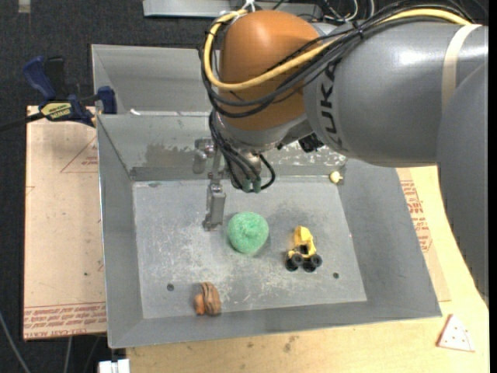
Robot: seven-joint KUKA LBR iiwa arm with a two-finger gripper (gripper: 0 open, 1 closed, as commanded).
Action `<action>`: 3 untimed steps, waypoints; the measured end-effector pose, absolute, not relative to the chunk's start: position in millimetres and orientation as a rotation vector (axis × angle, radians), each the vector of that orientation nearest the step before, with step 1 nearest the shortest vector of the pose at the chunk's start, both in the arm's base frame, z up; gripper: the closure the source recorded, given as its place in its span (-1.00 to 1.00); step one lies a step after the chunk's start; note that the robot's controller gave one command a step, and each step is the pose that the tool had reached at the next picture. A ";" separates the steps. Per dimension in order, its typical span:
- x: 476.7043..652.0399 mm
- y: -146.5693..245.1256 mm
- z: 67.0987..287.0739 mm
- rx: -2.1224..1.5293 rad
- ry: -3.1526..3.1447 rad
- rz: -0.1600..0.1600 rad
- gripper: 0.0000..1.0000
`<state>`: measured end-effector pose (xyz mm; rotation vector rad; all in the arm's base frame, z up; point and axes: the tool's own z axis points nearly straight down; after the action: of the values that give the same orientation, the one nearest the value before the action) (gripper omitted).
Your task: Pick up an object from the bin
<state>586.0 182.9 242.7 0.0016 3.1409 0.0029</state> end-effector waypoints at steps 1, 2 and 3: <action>586.0 182.9 242.6 0.002 3.141 0.003 -1.00; 570.8 165.7 197.9 0.066 3.134 0.007 -1.00; 534.3 143.5 176.2 0.230 3.144 -0.004 -1.00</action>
Offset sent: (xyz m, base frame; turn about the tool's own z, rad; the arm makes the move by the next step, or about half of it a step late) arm -0.0454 -0.0547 -0.1337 0.1293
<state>534.3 143.5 176.2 0.2301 3.1444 -0.0036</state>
